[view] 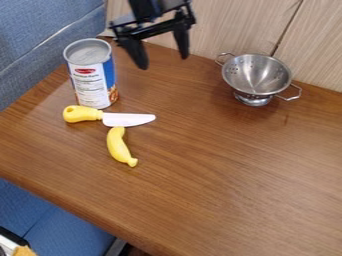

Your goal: Put the banana inside the silver food strainer

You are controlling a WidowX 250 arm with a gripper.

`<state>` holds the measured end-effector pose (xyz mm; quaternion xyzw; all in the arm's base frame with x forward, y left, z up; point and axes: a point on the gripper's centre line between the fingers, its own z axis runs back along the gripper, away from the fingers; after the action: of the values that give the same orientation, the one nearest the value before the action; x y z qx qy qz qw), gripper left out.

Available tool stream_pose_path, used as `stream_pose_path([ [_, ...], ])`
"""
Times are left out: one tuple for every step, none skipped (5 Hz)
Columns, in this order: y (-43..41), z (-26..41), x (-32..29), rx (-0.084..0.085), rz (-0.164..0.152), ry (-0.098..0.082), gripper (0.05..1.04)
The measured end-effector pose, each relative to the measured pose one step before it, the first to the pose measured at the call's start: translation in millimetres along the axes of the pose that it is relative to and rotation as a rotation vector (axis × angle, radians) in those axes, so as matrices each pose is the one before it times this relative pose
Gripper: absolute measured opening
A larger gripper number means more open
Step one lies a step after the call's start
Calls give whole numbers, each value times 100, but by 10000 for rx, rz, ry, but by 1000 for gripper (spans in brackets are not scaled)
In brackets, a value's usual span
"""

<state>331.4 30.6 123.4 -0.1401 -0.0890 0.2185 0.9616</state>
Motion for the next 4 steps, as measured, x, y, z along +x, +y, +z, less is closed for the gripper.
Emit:
stream_pose_path([
  [2279,88,-2055,783,356,-179,1000],
  [2425,-776,-1563,636,792,47,1001],
  [2743,-1742,-739,597,1012,-194,1000],
  [1208,-2165,-297,632,133,63,1000],
])
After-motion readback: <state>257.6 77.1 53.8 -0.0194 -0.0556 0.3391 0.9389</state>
